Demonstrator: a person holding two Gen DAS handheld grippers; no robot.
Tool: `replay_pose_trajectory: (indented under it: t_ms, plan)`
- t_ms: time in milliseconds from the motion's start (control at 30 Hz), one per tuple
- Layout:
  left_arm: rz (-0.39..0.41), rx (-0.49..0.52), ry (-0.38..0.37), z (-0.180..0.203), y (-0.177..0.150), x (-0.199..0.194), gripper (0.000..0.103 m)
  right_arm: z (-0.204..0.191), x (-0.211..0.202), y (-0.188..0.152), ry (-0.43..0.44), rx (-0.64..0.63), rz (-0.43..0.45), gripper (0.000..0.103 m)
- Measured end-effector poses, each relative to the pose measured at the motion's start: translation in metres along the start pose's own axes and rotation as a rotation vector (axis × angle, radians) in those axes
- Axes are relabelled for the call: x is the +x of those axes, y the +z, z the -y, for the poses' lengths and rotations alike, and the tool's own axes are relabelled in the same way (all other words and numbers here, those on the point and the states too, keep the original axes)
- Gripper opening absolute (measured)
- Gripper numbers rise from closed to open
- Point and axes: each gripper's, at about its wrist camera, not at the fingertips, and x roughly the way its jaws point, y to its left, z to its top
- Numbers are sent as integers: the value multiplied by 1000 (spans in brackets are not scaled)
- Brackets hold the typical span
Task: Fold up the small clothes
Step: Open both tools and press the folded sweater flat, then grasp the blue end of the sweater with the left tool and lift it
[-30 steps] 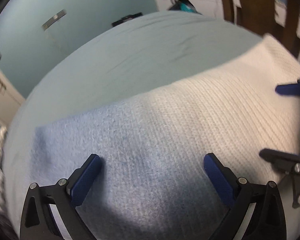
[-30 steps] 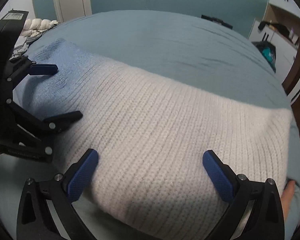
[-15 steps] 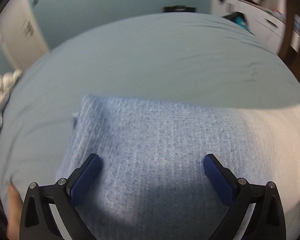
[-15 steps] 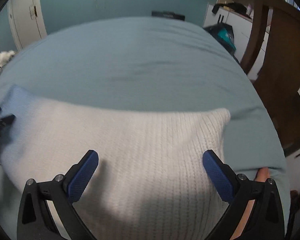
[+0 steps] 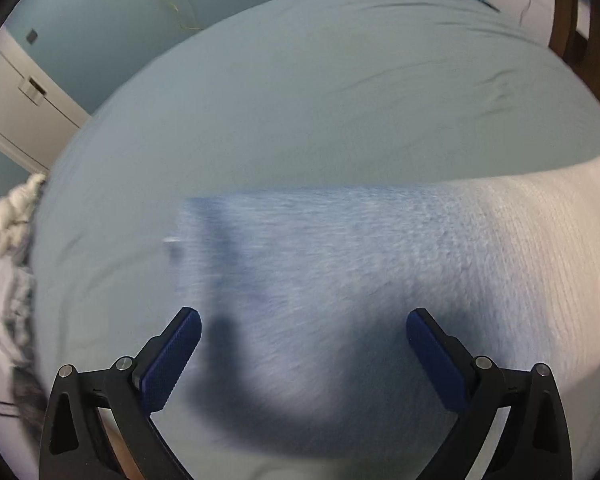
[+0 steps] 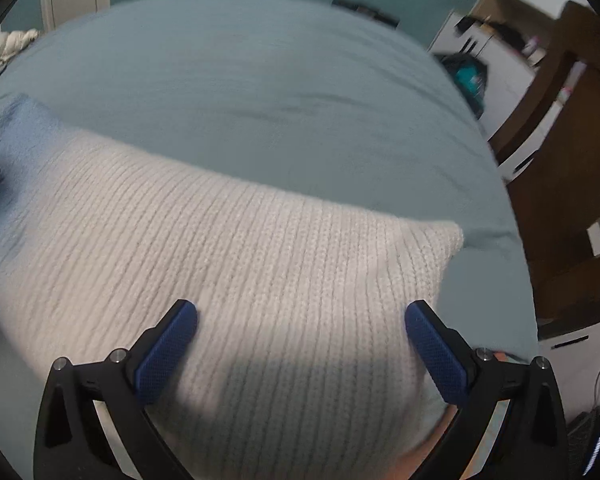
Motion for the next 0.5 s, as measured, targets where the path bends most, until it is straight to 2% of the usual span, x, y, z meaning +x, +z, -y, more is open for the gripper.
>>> replay_pose_trajectory:
  t_ms: [67,133,233,367,433,500]
  plan:
    - [8,25,32,-3,8,-20,103,7,-16,8,39,24,-47,102]
    - [47,27,72,-3,5,-43,103,16,-40,18,34,79,-62,102]
    - [81,-40,78,-19,12,-71,103,28,-72,26,51,180,-70,102]
    - [69,-245,-6,-56,14,-92,103,43,-102,26,77,319,-80,102]
    - [59,-405,-69,-71,10,-94,103,46,-106,23,90,375,-94,102]
    - [20,-582,-159,-78,-17,-83,103,44,-103,16,117,420,-110,102]
